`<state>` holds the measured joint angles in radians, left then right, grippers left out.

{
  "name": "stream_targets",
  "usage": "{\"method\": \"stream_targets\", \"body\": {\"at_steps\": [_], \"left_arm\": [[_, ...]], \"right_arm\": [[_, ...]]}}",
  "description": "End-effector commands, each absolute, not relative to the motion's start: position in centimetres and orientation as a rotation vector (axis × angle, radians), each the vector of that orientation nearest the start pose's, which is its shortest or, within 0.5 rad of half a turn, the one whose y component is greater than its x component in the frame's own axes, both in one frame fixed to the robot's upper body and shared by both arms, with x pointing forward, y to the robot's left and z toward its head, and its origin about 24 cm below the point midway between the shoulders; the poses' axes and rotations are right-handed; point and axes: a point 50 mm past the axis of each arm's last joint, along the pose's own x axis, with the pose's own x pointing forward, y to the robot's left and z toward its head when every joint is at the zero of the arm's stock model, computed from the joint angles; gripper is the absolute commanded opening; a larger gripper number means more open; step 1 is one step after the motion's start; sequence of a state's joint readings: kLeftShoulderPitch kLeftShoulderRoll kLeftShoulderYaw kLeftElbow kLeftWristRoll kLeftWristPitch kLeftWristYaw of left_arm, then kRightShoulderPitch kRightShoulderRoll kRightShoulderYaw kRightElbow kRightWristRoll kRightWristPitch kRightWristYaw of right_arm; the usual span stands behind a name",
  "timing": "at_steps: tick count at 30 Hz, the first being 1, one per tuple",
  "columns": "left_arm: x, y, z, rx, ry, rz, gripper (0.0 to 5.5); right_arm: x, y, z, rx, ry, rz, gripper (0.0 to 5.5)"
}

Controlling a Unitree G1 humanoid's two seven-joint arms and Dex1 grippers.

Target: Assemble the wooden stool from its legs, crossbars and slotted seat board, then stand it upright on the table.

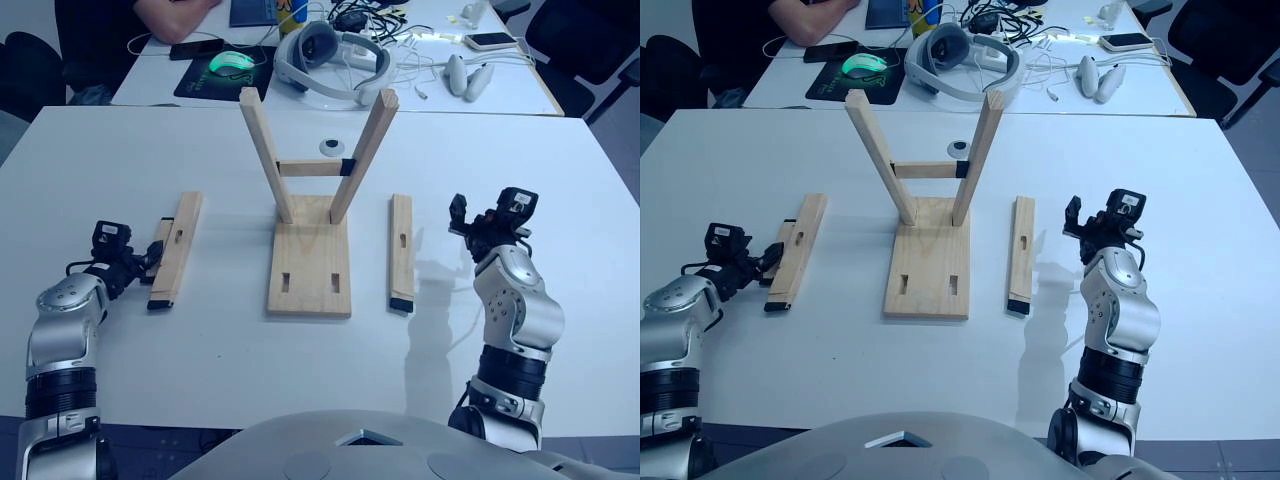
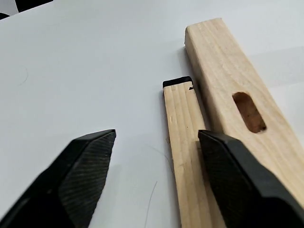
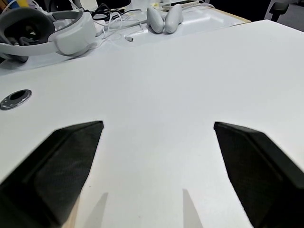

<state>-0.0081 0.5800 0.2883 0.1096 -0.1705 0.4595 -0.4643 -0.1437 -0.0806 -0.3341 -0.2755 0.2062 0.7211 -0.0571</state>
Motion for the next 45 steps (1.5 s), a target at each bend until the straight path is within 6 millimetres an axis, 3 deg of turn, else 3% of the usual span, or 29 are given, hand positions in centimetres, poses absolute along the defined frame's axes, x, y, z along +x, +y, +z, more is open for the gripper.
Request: {"method": "stream_targets", "body": {"at_steps": [1, 10, 16, 21, 26, 33, 45], "left_arm": [[23.1, 31.6, 4.7, 0.238, 0.542, -0.094, 4.05], [22.2, 30.9, 3.6, 0.315, 0.642, -0.119, 5.38], [21.8, 30.5, 2.5, 0.215, 0.689, -0.079, 5.39], [20.8, 29.6, 0.5, 0.025, 0.742, -0.057, 5.39], [19.7, 30.1, -0.2, 0.020, 0.794, -0.055, 5.39], [20.3, 31.5, 0.3, 0.114, 0.807, -0.049, 4.48], [20.3, 31.5, -0.3, 0.098, 0.817, -0.084, 2.86]], "right_arm": [[26.0, -21.9, 8.1, 0.177, 0.258, -0.240, 4.33], [26.3, -21.8, 8.6, 0.160, 0.243, -0.229, 4.33], [26.5, -21.8, 8.9, 0.169, 0.238, -0.233, 4.33], [27.0, -21.7, 9.3, 0.173, 0.228, -0.236, 4.33], [27.4, -21.6, 9.7, 0.170, 0.216, -0.232, 4.33], [27.2, -21.1, 9.7, 0.189, 0.209, -0.248, 4.33], [27.8, -21.0, 10.3, 0.212, 0.187, -0.255, 4.33]]}}
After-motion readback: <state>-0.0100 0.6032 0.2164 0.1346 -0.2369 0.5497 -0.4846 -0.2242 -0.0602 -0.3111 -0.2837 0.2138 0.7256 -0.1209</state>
